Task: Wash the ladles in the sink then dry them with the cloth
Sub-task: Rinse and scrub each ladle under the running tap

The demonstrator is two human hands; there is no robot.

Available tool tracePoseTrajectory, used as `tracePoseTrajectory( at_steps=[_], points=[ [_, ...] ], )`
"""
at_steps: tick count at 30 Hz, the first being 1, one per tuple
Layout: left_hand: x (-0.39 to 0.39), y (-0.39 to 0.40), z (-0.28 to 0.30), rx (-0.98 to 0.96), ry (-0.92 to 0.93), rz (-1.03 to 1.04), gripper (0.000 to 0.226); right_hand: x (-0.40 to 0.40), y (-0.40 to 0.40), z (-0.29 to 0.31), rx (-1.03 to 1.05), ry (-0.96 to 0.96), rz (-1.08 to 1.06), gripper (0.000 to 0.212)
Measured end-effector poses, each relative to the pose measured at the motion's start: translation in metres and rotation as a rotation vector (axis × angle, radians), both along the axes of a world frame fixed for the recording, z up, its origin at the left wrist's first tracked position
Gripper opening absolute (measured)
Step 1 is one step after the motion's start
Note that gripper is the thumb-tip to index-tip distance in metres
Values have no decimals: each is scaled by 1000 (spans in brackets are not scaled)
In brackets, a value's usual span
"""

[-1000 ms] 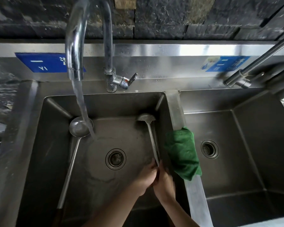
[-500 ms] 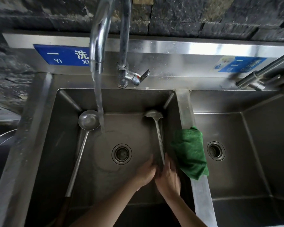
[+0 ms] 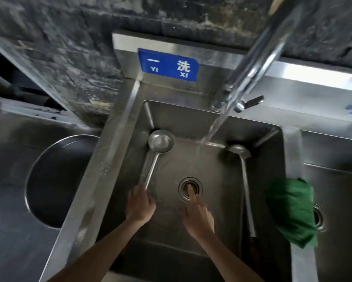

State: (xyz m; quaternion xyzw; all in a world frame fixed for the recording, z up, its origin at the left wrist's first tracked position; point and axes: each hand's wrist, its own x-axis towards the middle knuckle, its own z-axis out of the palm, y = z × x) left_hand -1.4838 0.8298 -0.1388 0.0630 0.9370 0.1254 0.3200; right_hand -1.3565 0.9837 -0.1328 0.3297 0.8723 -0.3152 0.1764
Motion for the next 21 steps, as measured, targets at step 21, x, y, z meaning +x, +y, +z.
tracePoseTrajectory(
  at_steps=[21],
  points=[
    [4, 35, 44, 421, -484, 133, 37, -79, -23, 14, -319, -164, -474, 24]
  ],
)
